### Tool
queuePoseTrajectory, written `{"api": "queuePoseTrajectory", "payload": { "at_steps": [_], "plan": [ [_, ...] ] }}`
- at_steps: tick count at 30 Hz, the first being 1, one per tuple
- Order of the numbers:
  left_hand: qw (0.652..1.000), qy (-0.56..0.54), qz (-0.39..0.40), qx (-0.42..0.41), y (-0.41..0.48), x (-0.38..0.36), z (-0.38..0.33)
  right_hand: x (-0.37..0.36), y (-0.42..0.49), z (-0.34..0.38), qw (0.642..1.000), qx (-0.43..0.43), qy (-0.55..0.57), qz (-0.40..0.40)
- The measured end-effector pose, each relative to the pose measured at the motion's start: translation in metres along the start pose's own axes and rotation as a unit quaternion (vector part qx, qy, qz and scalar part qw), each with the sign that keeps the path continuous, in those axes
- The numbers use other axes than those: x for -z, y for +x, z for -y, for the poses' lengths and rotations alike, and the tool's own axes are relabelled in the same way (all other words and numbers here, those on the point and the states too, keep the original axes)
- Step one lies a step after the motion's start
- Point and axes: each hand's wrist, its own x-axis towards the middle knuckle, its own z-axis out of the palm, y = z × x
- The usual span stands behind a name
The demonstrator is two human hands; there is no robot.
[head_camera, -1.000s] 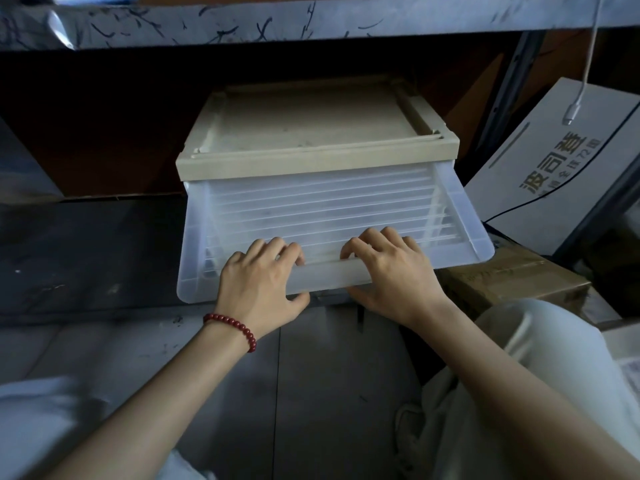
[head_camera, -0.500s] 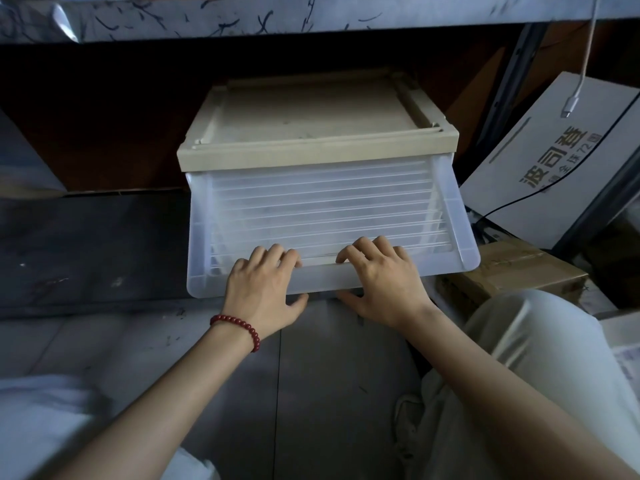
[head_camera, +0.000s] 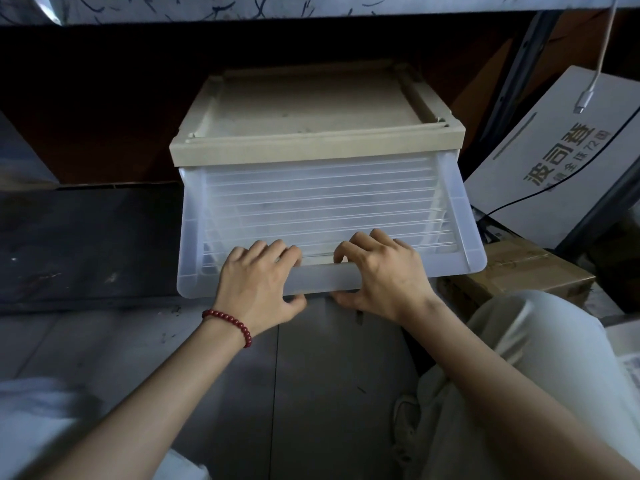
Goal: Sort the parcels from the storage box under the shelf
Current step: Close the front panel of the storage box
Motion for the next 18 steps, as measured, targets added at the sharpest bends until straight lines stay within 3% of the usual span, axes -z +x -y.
{"api": "queuePoseTrajectory", "payload": {
  "at_steps": [4, 9, 14, 18],
  "plan": [
    [1.0, -0.009, -0.001, -0.008, -0.001, 0.011, -0.001, 0.013, -0.006, -0.001, 1.0, 0.003, 0.023, -0.014],
    [0.998, 0.018, 0.028, -0.049, -0.015, 0.023, -0.002, 0.019, -0.02, 0.011, 0.999, 0.032, 0.032, 0.03],
    [0.999, -0.042, -0.002, 0.013, -0.021, 0.031, 0.0, 0.027, -0.024, 0.01, 0.999, 0.005, 0.052, -0.015],
    [0.998, -0.043, 0.028, 0.022, -0.028, 0.025, 0.001, 0.016, -0.025, 0.011, 0.999, 0.004, 0.039, 0.006]
  ]
}}
